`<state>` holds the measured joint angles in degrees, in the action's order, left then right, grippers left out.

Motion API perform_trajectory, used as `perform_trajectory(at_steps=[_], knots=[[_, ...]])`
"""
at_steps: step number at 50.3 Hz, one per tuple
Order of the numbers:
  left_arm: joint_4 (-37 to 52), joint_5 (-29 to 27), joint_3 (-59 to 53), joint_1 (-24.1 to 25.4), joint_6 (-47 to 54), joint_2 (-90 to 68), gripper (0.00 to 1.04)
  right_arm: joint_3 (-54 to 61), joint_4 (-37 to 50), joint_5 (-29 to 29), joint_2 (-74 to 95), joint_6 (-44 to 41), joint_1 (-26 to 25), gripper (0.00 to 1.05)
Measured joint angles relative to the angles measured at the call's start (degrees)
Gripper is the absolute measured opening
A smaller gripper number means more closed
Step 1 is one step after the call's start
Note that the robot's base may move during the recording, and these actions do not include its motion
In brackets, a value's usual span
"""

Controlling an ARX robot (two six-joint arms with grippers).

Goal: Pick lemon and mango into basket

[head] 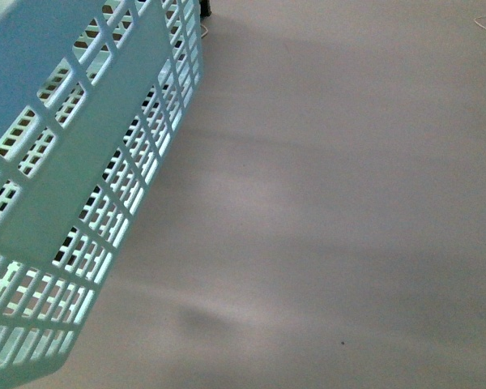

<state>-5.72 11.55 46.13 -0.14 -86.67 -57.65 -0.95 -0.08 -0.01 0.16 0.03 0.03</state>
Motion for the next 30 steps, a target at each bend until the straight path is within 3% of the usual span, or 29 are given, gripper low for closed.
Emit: perform_trajectory(at_steps=[30], knots=[[0.00, -0.02, 0.00, 0.00, 0.02, 0.00, 0.06, 0.00, 0.00, 0.00, -0.02, 0.00, 0.00, 0.96]])
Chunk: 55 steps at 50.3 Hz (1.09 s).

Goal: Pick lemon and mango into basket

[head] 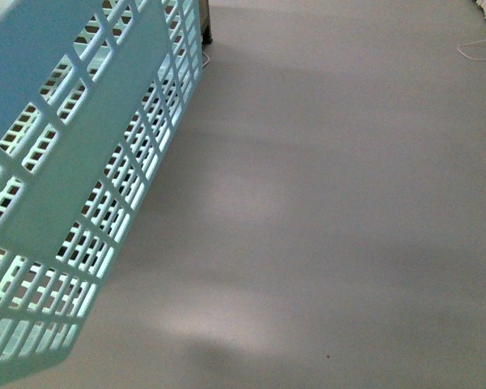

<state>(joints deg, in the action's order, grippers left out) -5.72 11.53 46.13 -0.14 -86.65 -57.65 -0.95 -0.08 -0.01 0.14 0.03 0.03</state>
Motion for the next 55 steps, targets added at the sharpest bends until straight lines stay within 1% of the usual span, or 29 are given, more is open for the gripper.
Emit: perform_trajectory(at_steps=[47, 55], knots=[[0.00, 0.00, 0.07, 0.00, -0.02, 0.02, 0.06, 0.00, 0.02, 0.04, 0.02, 0.00, 0.00, 0.96], [0.00, 0.70, 0.15, -0.44, -0.09, 0.31, 0.06, 0.00, 0.02, -0.24, 0.02, 0.00, 0.02, 0.96]])
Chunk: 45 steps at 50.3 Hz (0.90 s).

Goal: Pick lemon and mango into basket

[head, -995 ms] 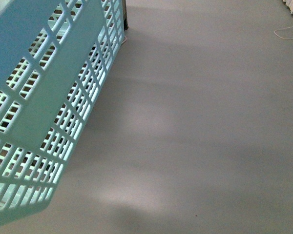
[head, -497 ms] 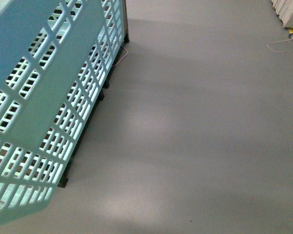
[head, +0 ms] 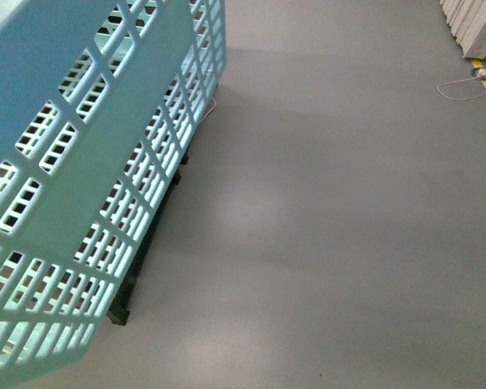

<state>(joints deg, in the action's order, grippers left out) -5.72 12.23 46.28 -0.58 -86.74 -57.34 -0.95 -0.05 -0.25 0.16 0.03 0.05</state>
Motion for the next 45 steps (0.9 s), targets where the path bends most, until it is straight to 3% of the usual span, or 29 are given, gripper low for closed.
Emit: perform_trajectory(at_steps=[45], knots=[[-0.04, -0.66, 0.04, 0.26, 0.07, -0.17, 0.05, 0.00, -0.02, 0.22, 0.04, 0.00, 0.00, 0.96]])
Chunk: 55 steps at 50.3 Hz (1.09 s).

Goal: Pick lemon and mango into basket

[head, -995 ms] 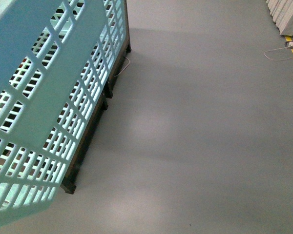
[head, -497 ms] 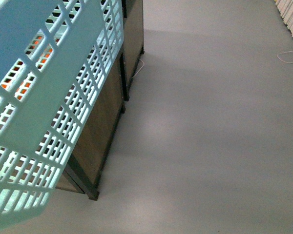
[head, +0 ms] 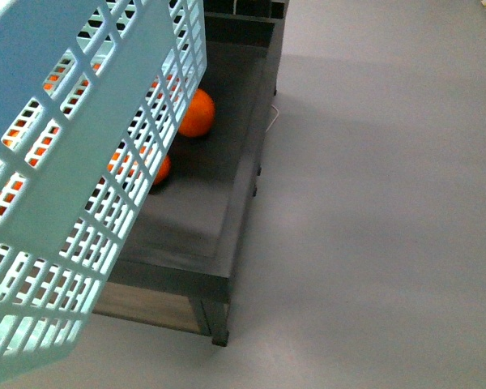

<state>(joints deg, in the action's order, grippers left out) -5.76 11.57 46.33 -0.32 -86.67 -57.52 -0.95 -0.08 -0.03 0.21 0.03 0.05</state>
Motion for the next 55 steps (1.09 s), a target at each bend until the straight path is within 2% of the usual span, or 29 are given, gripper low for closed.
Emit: perform_trajectory(at_steps=[55], knots=[[0.02, -0.02, 0.07, 0.02, 0.00, 0.02, 0.05, 0.00, 0.04, 0.11, -0.04, 0.00, 0.00, 0.96]])
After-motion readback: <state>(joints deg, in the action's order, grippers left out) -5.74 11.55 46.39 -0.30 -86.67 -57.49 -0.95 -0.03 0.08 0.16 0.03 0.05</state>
